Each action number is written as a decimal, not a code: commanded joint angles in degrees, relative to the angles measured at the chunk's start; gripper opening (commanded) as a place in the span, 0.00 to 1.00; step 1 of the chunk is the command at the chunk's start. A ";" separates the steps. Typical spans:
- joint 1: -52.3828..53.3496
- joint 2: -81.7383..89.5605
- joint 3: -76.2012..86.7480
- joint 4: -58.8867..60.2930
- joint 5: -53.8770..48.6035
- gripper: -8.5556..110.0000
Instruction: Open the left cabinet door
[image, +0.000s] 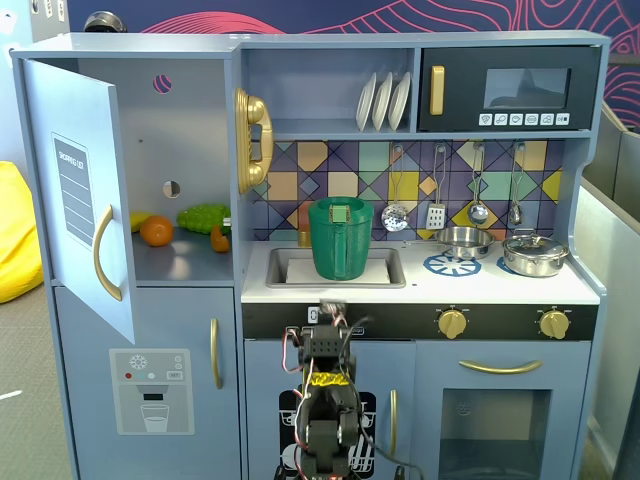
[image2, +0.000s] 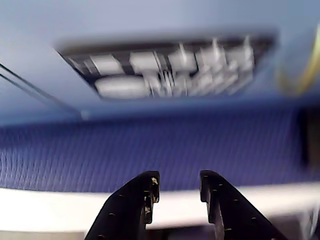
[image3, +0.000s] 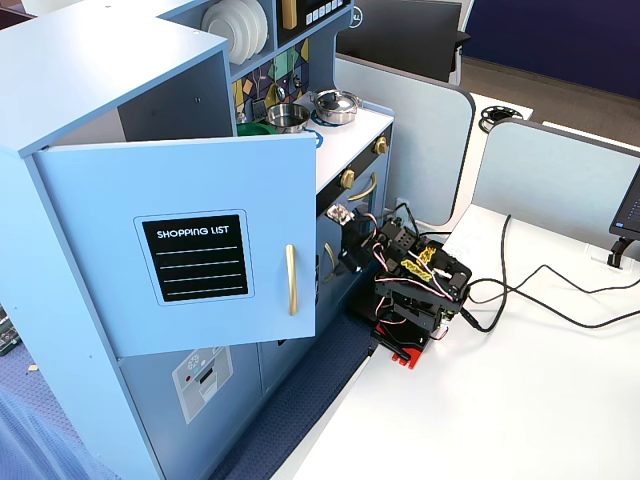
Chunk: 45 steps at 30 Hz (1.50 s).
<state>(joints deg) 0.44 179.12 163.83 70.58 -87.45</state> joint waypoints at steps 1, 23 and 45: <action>1.76 2.90 4.83 0.79 4.66 0.08; 3.43 2.99 7.91 17.05 1.67 0.07; 5.71 2.99 7.91 17.23 0.00 0.08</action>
<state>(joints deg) 5.54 182.46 171.47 77.34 -88.42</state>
